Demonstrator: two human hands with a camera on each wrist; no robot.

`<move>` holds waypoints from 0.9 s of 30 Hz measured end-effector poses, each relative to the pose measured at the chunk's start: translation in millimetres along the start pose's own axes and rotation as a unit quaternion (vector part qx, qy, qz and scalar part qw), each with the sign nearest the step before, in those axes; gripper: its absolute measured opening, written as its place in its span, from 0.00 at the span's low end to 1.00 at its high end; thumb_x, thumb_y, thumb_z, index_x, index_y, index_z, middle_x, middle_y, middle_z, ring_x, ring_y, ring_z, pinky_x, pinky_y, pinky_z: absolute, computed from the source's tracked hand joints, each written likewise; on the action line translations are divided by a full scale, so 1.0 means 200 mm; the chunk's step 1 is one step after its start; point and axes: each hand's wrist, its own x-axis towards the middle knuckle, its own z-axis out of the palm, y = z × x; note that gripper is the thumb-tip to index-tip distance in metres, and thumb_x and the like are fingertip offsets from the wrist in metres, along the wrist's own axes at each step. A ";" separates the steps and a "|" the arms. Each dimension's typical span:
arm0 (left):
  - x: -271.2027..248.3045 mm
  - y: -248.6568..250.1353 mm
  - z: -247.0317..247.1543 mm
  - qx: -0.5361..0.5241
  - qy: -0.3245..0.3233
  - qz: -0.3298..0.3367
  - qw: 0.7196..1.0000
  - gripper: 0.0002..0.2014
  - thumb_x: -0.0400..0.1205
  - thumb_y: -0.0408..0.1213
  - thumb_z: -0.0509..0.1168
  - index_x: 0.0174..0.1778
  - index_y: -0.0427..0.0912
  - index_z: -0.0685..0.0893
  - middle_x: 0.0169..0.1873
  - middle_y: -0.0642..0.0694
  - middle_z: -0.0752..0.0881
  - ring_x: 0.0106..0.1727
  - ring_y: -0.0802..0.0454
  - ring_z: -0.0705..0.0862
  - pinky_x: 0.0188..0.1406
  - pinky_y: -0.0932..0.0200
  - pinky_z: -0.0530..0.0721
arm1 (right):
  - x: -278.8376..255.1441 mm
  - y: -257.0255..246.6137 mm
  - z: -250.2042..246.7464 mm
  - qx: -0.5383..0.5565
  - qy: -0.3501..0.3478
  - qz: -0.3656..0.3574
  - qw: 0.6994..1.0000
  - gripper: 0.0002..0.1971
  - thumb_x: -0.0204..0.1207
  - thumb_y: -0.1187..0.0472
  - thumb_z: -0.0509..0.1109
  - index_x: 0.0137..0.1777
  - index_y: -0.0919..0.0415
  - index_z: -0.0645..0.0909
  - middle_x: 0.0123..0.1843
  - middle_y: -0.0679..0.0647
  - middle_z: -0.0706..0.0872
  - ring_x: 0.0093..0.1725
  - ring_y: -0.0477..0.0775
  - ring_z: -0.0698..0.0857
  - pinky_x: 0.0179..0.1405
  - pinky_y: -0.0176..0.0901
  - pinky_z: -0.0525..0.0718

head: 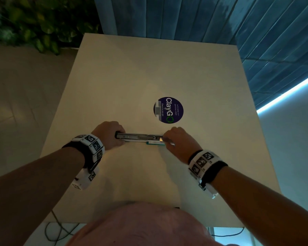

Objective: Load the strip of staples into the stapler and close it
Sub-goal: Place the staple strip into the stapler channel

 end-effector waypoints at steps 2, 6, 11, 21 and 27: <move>0.00 0.00 0.00 -0.001 0.003 0.005 1.000 0.13 0.70 0.42 0.74 0.48 0.44 0.85 0.40 0.48 0.79 0.43 0.44 0.80 0.44 0.54 0.76 | 0.04 0.02 -0.04 -0.010 -0.010 0.025 1.000 0.10 0.81 0.60 0.57 0.55 0.60 0.78 0.53 0.56 0.80 0.56 0.56 0.74 0.56 0.49 0.79; 0.00 -0.01 0.01 -0.005 0.007 0.011 1.000 0.13 0.69 0.41 0.75 0.47 0.43 0.86 0.39 0.48 0.78 0.44 0.43 0.81 0.44 0.52 0.77 | 0.07 0.04 -0.06 -0.025 -0.042 0.036 0.998 0.10 0.80 0.61 0.58 0.55 0.60 0.79 0.54 0.58 0.80 0.58 0.57 0.75 0.57 0.52 0.80; 0.00 0.00 0.01 -0.001 0.010 0.010 1.000 0.13 0.70 0.41 0.74 0.47 0.43 0.86 0.42 0.43 0.84 0.44 0.42 0.82 0.45 0.50 0.80 | 0.07 0.02 -0.06 -0.041 -0.048 0.022 0.998 0.13 0.81 0.60 0.56 0.57 0.60 0.80 0.54 0.58 0.80 0.57 0.56 0.75 0.55 0.50 0.78; -0.01 0.00 0.01 -0.002 0.005 0.009 1.000 0.12 0.70 0.40 0.74 0.47 0.43 0.86 0.42 0.44 0.83 0.45 0.41 0.82 0.46 0.48 0.81 | 0.08 0.04 -0.06 -0.041 -0.071 0.015 0.997 0.14 0.82 0.59 0.55 0.59 0.59 0.81 0.52 0.59 0.83 0.54 0.58 0.78 0.56 0.52 0.81; 0.00 0.00 0.01 0.003 -0.003 0.012 1.000 0.14 0.71 0.40 0.74 0.50 0.42 0.84 0.47 0.40 0.83 0.46 0.41 0.82 0.47 0.49 0.80 | 0.01 0.12 0.00 0.065 -0.002 0.076 0.995 0.29 0.72 0.62 0.70 0.73 0.59 0.66 0.70 0.58 0.73 0.68 0.59 0.72 0.70 0.52 0.74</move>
